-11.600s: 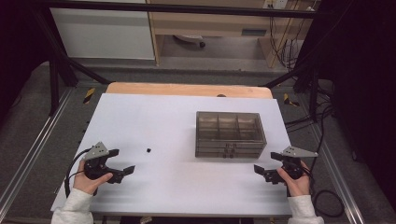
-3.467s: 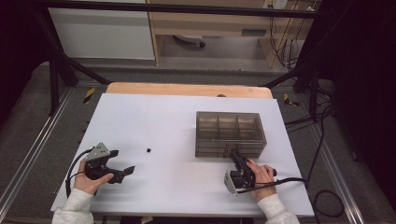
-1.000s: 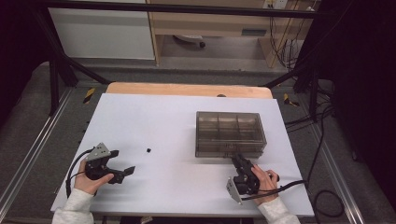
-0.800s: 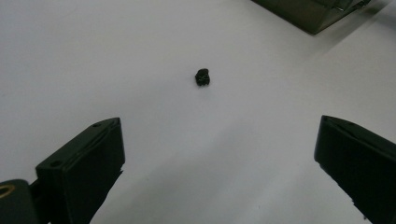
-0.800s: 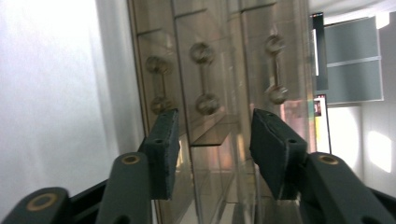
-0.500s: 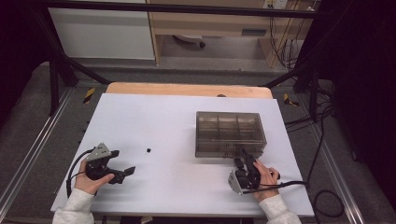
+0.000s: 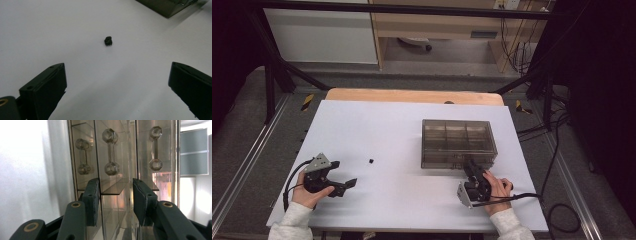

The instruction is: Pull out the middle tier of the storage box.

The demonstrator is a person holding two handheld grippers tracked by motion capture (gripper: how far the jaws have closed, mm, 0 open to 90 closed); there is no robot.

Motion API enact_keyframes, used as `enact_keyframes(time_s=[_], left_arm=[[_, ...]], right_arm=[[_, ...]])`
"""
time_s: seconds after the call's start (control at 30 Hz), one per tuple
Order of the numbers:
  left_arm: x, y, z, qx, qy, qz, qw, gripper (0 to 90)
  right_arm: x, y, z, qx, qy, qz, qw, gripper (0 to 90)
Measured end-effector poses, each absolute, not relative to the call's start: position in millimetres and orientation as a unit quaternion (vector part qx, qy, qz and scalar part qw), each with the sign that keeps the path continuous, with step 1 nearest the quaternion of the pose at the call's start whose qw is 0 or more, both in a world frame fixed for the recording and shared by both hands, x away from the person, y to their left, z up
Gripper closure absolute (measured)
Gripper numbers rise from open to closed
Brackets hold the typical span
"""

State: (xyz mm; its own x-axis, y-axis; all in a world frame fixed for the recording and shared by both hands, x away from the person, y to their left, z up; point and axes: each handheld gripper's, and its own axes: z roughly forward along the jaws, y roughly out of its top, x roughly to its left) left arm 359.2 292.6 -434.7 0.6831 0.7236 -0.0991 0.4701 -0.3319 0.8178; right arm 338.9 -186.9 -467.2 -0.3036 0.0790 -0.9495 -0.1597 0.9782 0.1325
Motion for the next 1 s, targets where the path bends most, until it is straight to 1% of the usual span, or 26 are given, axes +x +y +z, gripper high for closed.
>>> enact_keyframes(time_s=[1.0], left_arm=[[359.1,292.8,-434.5,0.804,0.372,0.143,0.442,1.1]], right_arm=[[331.2,-185.2,-463.8,-0.04,0.809,0.089,0.579,61.7]])
